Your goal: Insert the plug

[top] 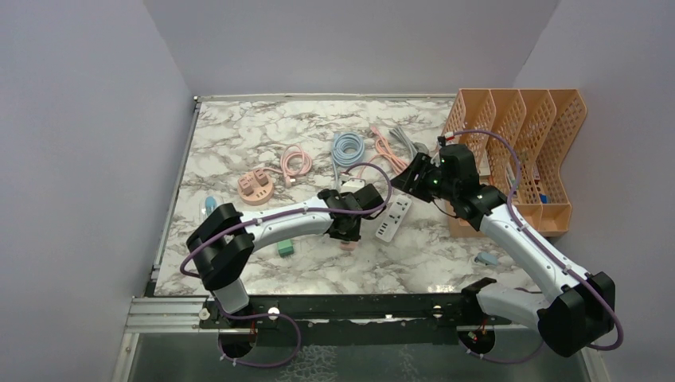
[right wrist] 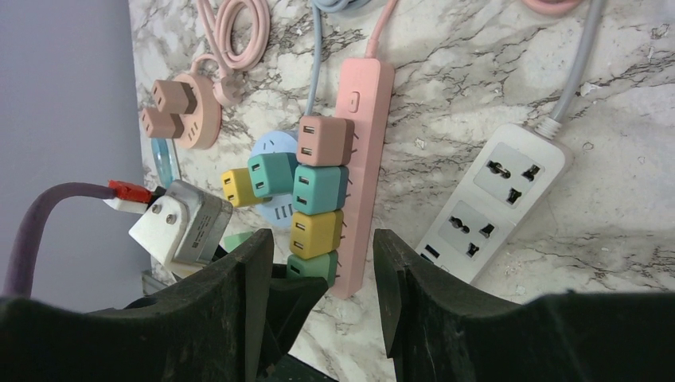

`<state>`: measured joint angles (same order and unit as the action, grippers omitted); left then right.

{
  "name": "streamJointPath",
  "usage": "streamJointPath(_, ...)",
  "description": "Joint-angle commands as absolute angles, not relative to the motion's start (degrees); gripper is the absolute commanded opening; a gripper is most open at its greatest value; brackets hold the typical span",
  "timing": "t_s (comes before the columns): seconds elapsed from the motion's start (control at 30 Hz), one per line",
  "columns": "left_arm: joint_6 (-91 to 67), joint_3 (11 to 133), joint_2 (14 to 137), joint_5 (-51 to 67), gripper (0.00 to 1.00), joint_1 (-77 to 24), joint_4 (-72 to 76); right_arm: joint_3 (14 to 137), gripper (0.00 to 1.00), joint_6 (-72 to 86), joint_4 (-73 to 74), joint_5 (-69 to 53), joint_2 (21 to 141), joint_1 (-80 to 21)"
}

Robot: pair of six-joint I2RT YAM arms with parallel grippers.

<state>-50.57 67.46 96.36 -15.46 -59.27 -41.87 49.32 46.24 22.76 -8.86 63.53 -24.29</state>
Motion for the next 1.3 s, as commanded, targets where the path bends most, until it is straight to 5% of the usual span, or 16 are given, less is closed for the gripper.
streamJointPath(0.0, -50.1, 62.7, 103.5, -10.6, 0.00, -59.8, -42.2, 48.9, 0.49, 46.8, 23.1, -6.8, 62.5, -24.1)
streamJointPath(0.53, -48.4, 59.0, 103.4, -6.5, 0.02, -59.6, -37.3, 49.6, 0.49, 47.4, 24.4, -5.9, 62.5, -24.1)
streamJointPath(0.73, -47.6, 68.3, 99.7, -10.5, 0.42, -59.4, -46.3, 51.6, 0.49, 47.6, 25.9, -4.1, 62.3, -24.1)
streamJointPath(0.97, -47.1, 73.8, 92.6, -13.7, 0.69, -58.0, -50.2, 51.2, 0.49, 48.1, 26.4, -4.2, 62.6, -24.1)
streamJointPath(1.27, -50.8, 65.0, 81.6, -18.9, 0.74, -53.3, -49.3, 50.5, 0.49, 48.8, 26.2, -5.0, 63.1, -24.1)
